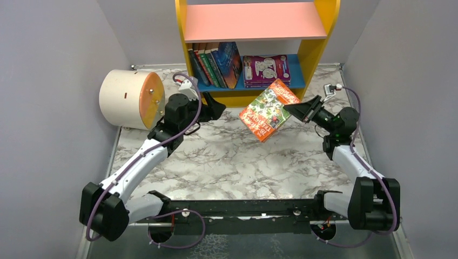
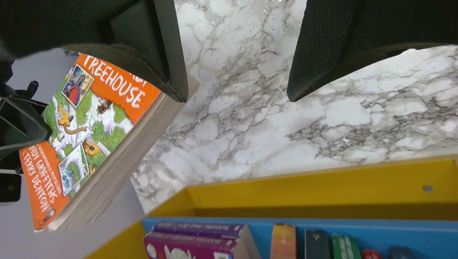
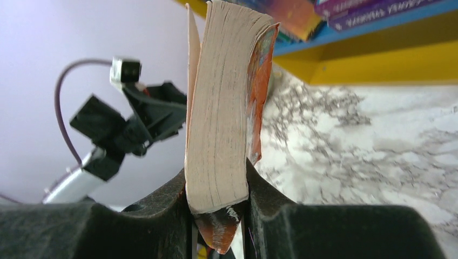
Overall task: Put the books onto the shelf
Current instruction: Pick up the book from the center of the board.
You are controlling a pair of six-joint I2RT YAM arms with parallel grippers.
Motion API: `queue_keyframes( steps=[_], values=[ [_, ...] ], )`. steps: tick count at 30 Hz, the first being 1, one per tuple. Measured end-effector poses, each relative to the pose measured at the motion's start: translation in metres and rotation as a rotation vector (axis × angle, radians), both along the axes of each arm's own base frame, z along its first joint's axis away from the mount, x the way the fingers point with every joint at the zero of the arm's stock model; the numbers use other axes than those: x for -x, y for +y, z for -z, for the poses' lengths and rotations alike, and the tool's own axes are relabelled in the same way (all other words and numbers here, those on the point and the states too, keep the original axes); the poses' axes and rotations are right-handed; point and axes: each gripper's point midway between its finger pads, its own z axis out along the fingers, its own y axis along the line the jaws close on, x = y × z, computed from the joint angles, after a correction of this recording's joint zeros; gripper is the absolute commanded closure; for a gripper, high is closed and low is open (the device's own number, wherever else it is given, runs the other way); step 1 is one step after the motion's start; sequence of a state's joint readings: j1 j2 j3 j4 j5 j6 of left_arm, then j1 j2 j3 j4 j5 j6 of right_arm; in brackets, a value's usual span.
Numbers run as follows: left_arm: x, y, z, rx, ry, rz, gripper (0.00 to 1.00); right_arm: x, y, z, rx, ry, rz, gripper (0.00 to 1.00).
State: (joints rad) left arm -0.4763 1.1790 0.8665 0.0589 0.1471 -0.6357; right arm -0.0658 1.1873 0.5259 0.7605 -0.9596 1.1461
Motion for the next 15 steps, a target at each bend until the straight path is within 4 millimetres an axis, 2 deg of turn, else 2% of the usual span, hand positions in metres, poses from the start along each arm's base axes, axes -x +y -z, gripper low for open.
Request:
queue_keyframes(
  steps=[3, 6, 15],
  values=[
    [0.005, 0.009, -0.020, 0.017, -0.046, -0.032, 0.39, -0.012, -0.006, -0.017, -0.064, 0.018, 0.069, 0.99],
    [0.010, 0.012, -0.030, 0.032, -0.065, -0.037, 0.39, -0.024, -0.013, -0.027, -0.136, 0.045, 0.133, 0.99],
    [0.016, 0.014, -0.028, 0.052, -0.046, -0.044, 0.39, -0.065, -0.031, -0.031, -0.317, 0.122, 0.249, 0.99]
  ],
)
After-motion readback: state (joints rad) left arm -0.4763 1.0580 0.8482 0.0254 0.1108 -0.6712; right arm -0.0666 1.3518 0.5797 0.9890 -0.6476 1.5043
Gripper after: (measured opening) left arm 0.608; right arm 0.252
